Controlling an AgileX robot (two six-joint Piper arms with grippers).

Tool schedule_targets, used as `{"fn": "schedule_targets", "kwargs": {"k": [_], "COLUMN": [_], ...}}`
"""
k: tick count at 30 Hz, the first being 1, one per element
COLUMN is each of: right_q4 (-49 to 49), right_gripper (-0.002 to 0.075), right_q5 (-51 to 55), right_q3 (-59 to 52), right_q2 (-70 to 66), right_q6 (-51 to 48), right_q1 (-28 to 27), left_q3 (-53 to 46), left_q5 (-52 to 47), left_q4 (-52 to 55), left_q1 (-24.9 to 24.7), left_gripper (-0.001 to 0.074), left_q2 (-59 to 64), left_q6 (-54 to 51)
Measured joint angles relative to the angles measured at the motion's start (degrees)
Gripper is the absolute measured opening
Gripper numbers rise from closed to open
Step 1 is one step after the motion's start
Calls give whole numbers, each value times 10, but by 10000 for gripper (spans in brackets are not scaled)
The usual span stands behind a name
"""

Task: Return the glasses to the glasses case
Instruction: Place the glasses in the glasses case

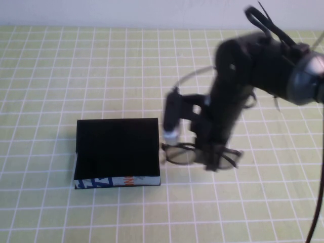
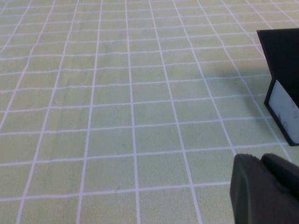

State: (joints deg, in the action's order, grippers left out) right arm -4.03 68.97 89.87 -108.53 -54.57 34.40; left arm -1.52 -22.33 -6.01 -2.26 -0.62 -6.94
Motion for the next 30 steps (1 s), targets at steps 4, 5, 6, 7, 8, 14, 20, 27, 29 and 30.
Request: {"fn": "schedule_targets", "kwargs": {"k": [4, 5, 6, 7, 8, 14, 20, 27, 29, 30], "right_q4": [26, 30, 33, 36, 40, 44, 44, 54, 55, 56], "right_gripper": [64, 64, 64, 64, 64, 64, 64, 64, 64, 64], "right_q5": [5, 6, 7, 8, 9, 12, 13, 14, 14, 14], "right_q3": [97, 120, 137, 157, 174, 253, 294, 312, 314, 315], "right_q2": [-27, -38, -48, -61, -74, -144, -182, -212, -219, -220], "right_q6": [41, 45, 48, 51, 52, 68, 70, 83, 89, 93], "right_q1": [57, 69, 80, 90, 100, 146, 173, 176, 176, 176], "left_q3": [0, 0, 0, 0, 0, 0, 0, 0, 0, 0], "left_q5": [0, 0, 0, 0, 0, 0, 0, 0, 0, 0], "left_q4": [0, 0, 0, 0, 0, 0, 0, 0, 0, 0], "left_q1": [0, 0, 0, 0, 0, 0, 0, 0, 0, 0], "left_gripper": [-2, -2, -2, -2, -2, -2, -2, -2, -2, -2], "left_q2": [0, 0, 0, 0, 0, 0, 0, 0, 0, 0], "left_q6": [0, 0, 0, 0, 0, 0, 0, 0, 0, 0]}}
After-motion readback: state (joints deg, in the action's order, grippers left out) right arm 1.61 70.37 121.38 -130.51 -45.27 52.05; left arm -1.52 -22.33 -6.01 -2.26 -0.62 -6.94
